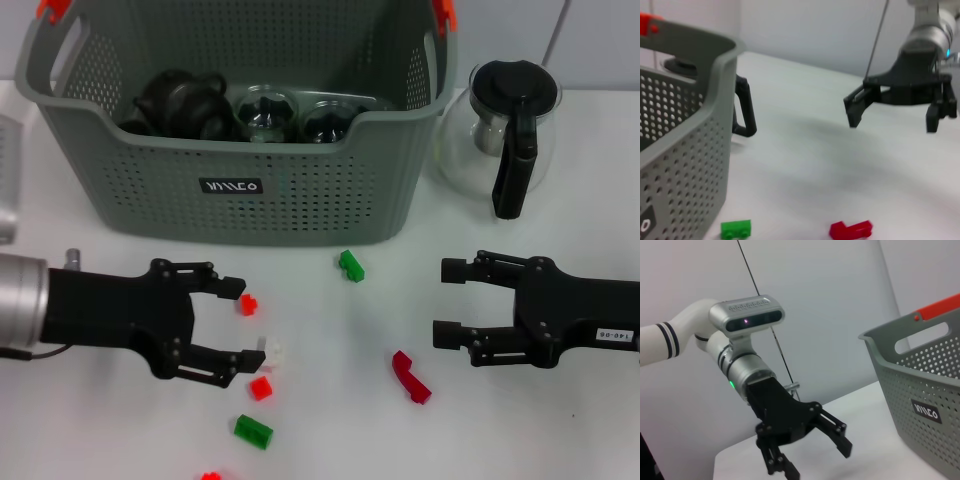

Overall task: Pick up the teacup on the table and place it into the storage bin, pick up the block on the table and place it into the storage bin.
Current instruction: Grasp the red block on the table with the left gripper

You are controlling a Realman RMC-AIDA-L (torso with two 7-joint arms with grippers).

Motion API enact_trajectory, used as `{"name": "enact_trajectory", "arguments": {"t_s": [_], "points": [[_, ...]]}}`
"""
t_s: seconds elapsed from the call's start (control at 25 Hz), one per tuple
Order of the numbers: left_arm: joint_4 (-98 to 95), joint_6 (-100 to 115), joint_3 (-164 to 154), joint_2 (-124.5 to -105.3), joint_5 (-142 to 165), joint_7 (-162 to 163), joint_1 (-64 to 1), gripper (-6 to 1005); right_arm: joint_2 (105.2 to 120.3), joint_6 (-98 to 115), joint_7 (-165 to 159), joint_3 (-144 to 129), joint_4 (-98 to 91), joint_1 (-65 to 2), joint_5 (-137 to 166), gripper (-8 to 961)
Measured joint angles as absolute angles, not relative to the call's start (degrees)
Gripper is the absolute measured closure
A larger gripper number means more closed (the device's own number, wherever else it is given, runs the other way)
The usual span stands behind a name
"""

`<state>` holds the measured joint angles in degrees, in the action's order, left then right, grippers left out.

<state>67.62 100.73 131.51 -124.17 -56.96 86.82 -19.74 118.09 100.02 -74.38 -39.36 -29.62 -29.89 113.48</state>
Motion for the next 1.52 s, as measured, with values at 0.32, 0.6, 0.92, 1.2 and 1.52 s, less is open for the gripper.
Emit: {"name": "enact_trajectory", "arguments": {"t_s": [0.32,0.6,0.92,1.2,1.52], "points": [[63.8,92.1,128.6,-124.21,-54.9,87.7,-21.8,116,118.04,100.0,-74.3,-39.3,-29.6,-29.5,113.4,13],[58.6,82.8,126.1,-124.03,-51.7,85.6,-23.7,152,118.20,99.6,-74.2,-39.3,-29.6,-29.6,113.3,12],[53.3,73.3,122.9,-124.11,-49.7,84.9,-26.1,228,118.30,99.6,-74.2,-39.3,-29.6,-29.5,113.2,12],[52.9,71.2,121.9,-124.29,-49.0,85.2,-26.2,268,118.30,99.7,-74.2,-39.3,-29.6,-29.4,113.2,13],[52.9,70.6,121.4,-124.19,-48.8,85.0,-26.2,462,118.30,99.9,-74.2,-39.3,-29.6,-29.4,113.2,12]]}}
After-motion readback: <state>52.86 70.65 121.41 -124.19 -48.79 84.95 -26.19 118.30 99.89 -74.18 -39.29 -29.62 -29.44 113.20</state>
